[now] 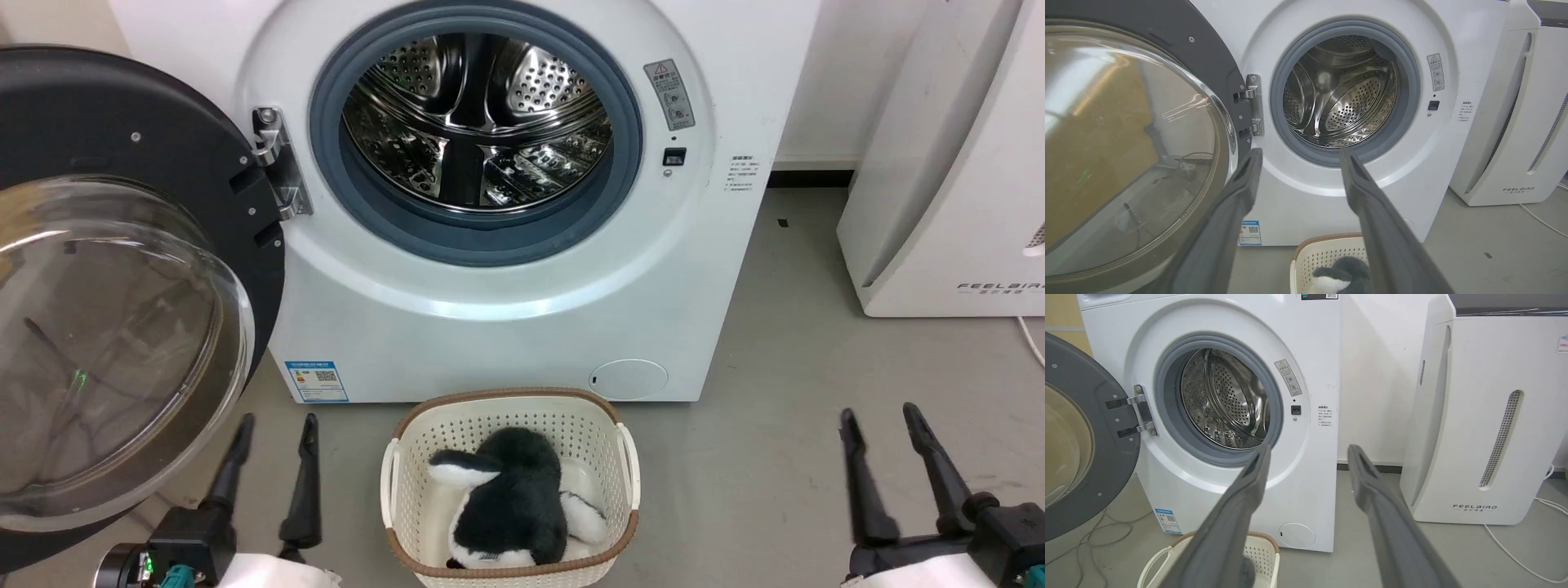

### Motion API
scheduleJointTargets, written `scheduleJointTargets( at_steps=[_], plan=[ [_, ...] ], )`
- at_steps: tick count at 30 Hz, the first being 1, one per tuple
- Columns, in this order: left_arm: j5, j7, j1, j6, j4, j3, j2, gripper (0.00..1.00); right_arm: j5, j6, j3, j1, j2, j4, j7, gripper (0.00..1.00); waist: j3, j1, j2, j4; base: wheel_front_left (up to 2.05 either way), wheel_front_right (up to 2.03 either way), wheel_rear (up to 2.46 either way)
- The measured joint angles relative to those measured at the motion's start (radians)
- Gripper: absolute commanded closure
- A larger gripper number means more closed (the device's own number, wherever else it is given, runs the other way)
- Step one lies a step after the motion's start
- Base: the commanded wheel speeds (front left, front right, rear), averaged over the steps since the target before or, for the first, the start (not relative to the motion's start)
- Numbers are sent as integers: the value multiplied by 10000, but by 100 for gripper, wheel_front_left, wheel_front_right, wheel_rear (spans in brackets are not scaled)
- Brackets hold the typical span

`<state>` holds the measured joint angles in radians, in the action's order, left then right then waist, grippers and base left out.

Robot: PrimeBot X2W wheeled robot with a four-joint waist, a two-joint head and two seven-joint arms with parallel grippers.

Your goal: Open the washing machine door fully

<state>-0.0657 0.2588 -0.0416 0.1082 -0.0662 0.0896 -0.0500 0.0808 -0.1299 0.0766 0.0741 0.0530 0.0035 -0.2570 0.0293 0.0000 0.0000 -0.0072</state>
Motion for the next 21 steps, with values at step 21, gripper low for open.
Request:
scheduleJointTargets(
  at_steps=[21],
  plan=[
    [38,-345,5,-98,38,-132,8,100,-33,0,-82,-11,0,0,316,100,-39,0,0,4,0,0,0]
  ],
)
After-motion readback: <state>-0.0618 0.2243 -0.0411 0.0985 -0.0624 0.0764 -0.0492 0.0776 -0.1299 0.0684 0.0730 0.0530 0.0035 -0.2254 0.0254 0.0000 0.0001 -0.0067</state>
